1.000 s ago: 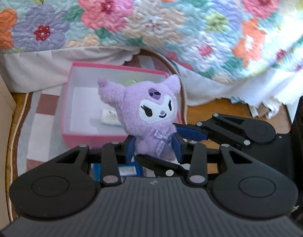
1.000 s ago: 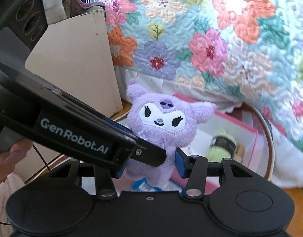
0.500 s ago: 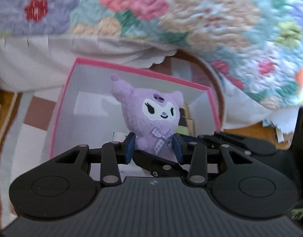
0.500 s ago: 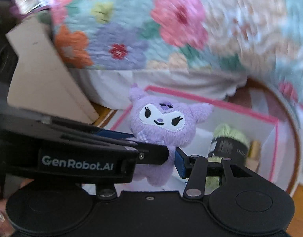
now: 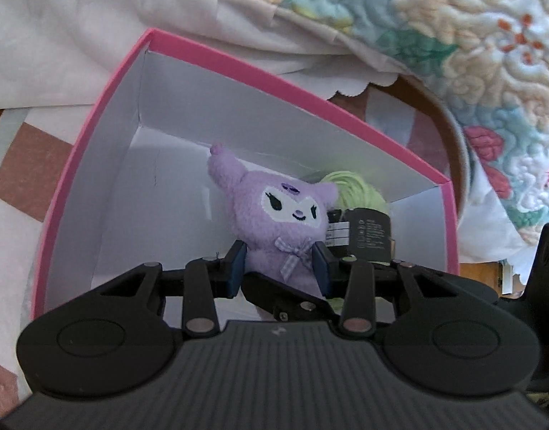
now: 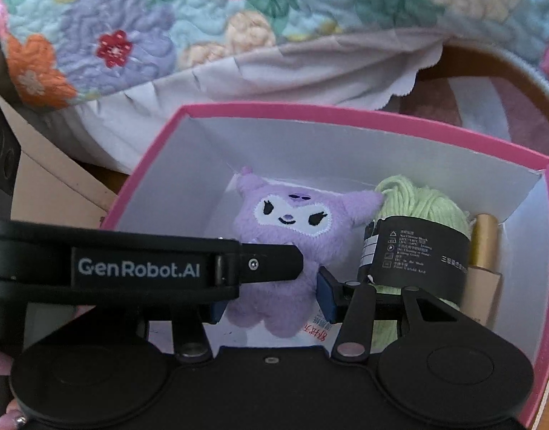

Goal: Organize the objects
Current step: 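Lower the doll into the box and open the left tool, then lift the left tool out of the box toward the orange sponge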

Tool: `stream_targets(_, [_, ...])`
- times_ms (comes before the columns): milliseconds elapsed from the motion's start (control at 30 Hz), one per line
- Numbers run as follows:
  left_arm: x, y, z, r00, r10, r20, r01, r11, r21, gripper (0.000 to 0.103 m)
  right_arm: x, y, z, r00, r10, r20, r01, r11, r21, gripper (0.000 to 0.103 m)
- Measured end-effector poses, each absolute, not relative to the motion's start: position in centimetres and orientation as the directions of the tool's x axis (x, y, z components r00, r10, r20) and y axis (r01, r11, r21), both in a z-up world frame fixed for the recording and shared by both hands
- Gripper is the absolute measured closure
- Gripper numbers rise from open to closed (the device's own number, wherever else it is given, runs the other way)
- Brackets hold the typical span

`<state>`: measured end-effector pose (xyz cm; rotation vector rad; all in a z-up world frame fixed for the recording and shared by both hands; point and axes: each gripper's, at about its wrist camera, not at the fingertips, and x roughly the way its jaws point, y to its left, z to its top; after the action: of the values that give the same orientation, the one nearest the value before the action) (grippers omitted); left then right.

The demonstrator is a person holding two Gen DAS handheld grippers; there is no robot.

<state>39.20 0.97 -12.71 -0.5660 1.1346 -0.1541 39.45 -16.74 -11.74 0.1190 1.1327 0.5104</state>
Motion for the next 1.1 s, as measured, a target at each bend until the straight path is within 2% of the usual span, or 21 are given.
stream_targets(267, [40.2,0.5,-14.9,0.398,-0.391,-0.830,-0.190,0.850,-0.492,0.067,39.5,-17.9,-11.7,0.299,0.440,-0.847,-0.286,0.888,0.360,0.046])
stream_targets(300, [40.4,0.4,-15.1,0.401,-0.395,-0.827,-0.188,0.848,-0.496,0.067,39.2,-18.0,-11.6,0.304,0.432,-0.849,-0.298,0.890,0.346,0.050])
stream_targets(333, [40.5,0.3,-15.3,0.404,-0.400,-0.823,-0.187,0.844,-0.502,0.067,38.9,-18.0,-11.5,0.312,0.424,-0.850,-0.313,0.891,0.330,0.060])
stream_targets(400, [40.8,0.1,-15.4,0.404,-0.402,-0.822,-0.191,0.842,-0.505,0.067,38.4,-17.8,-11.2,0.332,0.406,-0.852,-0.342,0.893,0.292,0.069])
stream_targets(500, [41.1,-0.4,-15.3,0.393,-0.383,-0.836,-0.199,0.852,-0.484,0.065,38.0,-18.0,-11.1,0.352,0.397,-0.848,-0.348,0.896,0.275,0.074])
stream_targets(567, [40.8,-0.8,-14.8,0.390,-0.348,-0.853,-0.190,0.876,-0.444,0.061,37.7,-18.3,-11.0,0.355,0.398,-0.846,-0.340,0.898,0.280,0.074])
stream_targets(633, [40.2,-1.0,-13.9,0.395,-0.311,-0.865,-0.169,0.901,-0.401,0.050,36.9,-18.5,-10.6,0.362,0.403,-0.841,-0.349,0.895,0.278,0.073])
stream_targets(700, [39.3,-1.0,-12.9,0.404,-0.293,-0.867,-0.146,0.915,-0.377,0.047,35.9,-18.6,-9.9,0.378,0.410,-0.830,-0.361,0.891,0.275,0.072])
stream_targets(767, [38.2,-0.8,-11.9,0.413,-0.292,-0.863,-0.122,0.921,-0.371,0.045,34.6,-18.7,-9.0,0.396,0.418,-0.818,-0.381,0.885,0.268,0.072])
stream_targets(900, [35.7,0.3,-9.5,0.434,-0.289,-0.854,-0.079,0.932,-0.355,0.043,32.2,-19.0,-6.8,0.435,0.422,-0.795,-0.410,0.879,0.243,0.063])
stream_targets(1100, [32.0,1.3,-5.8,0.461,-0.294,-0.837,-0.061,0.931,-0.361,0.043,29.2,-19.7,-3.8,0.488,0.406,-0.772,-0.413,0.887,0.206,0.060])
